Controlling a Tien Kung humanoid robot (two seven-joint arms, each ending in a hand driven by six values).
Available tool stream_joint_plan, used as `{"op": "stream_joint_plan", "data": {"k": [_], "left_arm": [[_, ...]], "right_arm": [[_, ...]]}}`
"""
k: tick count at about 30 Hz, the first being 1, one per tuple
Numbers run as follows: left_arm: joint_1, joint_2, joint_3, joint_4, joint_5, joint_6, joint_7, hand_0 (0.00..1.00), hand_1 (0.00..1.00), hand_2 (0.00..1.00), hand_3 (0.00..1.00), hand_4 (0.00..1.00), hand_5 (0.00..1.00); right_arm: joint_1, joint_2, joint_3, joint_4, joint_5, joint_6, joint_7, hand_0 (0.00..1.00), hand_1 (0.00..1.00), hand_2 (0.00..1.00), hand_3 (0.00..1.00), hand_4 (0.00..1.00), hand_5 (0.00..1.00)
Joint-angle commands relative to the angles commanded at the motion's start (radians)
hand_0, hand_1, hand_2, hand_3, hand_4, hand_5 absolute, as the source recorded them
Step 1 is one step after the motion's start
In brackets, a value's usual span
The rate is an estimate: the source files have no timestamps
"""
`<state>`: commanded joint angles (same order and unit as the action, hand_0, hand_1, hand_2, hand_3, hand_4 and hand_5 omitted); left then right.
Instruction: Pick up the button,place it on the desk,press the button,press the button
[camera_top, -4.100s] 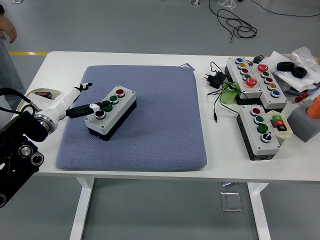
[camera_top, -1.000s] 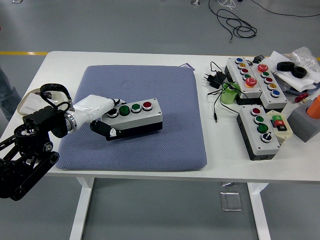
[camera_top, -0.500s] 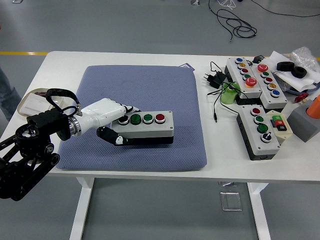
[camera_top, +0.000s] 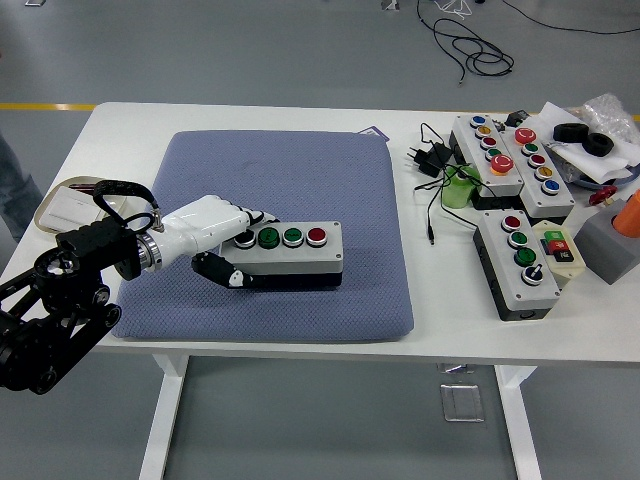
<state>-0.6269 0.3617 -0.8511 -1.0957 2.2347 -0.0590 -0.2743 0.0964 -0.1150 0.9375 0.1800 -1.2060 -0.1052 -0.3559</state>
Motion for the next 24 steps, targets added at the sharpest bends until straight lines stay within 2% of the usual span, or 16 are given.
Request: {"op": "stream_joint_plan", "data": {"k": [3,9,14,15,20,21,24], "left_arm": [[-0.004,0.001,0.002,0.013,0.006,0.01,-0.006,0.381,0.279,0.204,0.244,0.458,0.002],[-0.01,-0.001,0.003,0.029,0.023,0.001,-0.004,0.385,0.285,0.216,0.252,0.46,0.002],[-0.012,-0.001,0.005,0.039,0.034,-0.037,-0.005,0.385,0.285,0.216,0.252,0.46,0.002],[-0.012,0.0,0.004,0.041,0.034,-0.043,-0.007,0.423,0.419,0.437,0.699,0.539,0.002],[-0.01,0.001,-0.001,0.04,0.034,-0.043,-0.011,0.423,0.419,0.437,0.699,0.539,0.002],[-0.01,0.002,-0.003,0.038,0.034,-0.044,-0.011,0.469,0.586,0.697,0.892,0.869,0.255],[-0.009,0.005,-0.007,0.031,0.034,-0.055,-0.013,0.469,0.586,0.697,0.892,0.869,0.255]], "right_arm": [[0.001,0.0,-0.002,0.0,0.002,0.0,0.0,0.63,0.547,0.622,0.568,0.306,0.245],[0.003,0.0,-0.001,0.0,0.0,0.0,0.0,0.631,0.547,0.622,0.568,0.306,0.244],[0.004,0.0,-0.001,0.0,-0.002,0.0,0.0,0.631,0.547,0.622,0.568,0.306,0.244],[0.004,0.0,0.0,0.0,-0.003,0.0,0.0,0.631,0.547,0.622,0.568,0.307,0.244],[0.004,0.0,0.004,0.0,-0.009,0.001,0.0,0.631,0.547,0.622,0.568,0.307,0.244],[0.004,0.0,0.004,0.0,-0.009,0.002,0.001,0.631,0.547,0.622,0.568,0.307,0.244],[0.005,-0.001,0.004,0.0,-0.013,0.003,0.0,0.631,0.547,0.622,0.568,0.307,0.244]]}}
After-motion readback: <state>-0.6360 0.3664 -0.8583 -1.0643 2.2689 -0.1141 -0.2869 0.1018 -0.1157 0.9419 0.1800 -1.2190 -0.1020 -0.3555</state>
